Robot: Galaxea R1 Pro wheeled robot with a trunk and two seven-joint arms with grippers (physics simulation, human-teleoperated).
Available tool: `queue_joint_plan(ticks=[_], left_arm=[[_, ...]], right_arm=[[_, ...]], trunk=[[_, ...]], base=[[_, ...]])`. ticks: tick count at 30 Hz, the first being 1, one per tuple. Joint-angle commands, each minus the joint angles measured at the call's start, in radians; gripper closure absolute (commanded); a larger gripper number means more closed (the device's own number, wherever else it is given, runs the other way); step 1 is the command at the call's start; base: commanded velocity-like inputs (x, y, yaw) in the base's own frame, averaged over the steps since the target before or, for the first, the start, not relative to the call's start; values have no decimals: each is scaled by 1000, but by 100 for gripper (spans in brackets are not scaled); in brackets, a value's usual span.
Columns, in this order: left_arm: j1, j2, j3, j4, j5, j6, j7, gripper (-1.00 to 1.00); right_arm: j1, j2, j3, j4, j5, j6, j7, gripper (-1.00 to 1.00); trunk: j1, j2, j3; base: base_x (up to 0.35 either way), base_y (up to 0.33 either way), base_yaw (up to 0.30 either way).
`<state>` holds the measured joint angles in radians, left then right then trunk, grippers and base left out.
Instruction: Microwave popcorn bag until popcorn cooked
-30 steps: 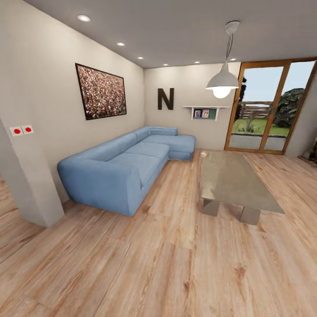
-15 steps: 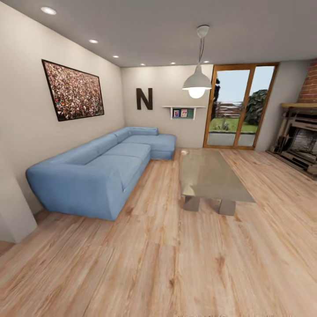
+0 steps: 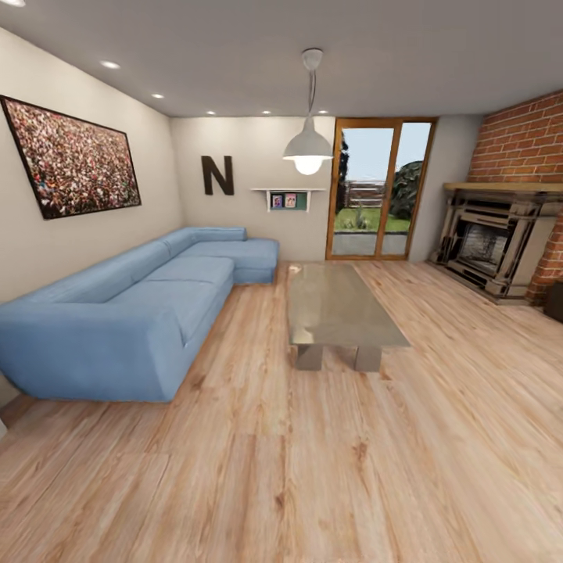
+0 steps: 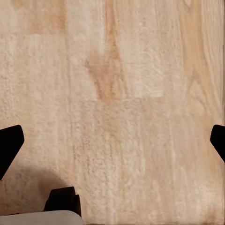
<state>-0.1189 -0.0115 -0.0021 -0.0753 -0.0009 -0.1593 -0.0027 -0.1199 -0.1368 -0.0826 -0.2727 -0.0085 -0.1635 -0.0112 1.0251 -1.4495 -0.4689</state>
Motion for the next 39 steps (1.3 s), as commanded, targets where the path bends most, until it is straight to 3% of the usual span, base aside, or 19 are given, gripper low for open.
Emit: queue_joint_plan(ticks=[1, 16, 24, 39], left_arm=[[-7, -2, -1, 1, 1, -3, 0, -100], [-6, -5, 30, -53, 14, -57, 3, -100], [-5, -7, 27, -51, 14, -58, 3, -100], [-7, -7, 31, -52, 15, -58, 4, -100]], right_arm=[[-1, 0, -3, 1, -1, -4, 0, -100], [-1, 2, -3, 1, -1, -4, 0, -100], [-1, 0, -3, 1, -1, -4, 0, -100], [-1, 1, -3, 1, -1, -4, 0, -100]], trunk=[[0, -1, -1], [0, -1, -1], [0, -1, -1], [0, -1, -1]], base=[[54, 0, -299], [79, -11, -299], [0, -2, -299], [49, -187, -299]])
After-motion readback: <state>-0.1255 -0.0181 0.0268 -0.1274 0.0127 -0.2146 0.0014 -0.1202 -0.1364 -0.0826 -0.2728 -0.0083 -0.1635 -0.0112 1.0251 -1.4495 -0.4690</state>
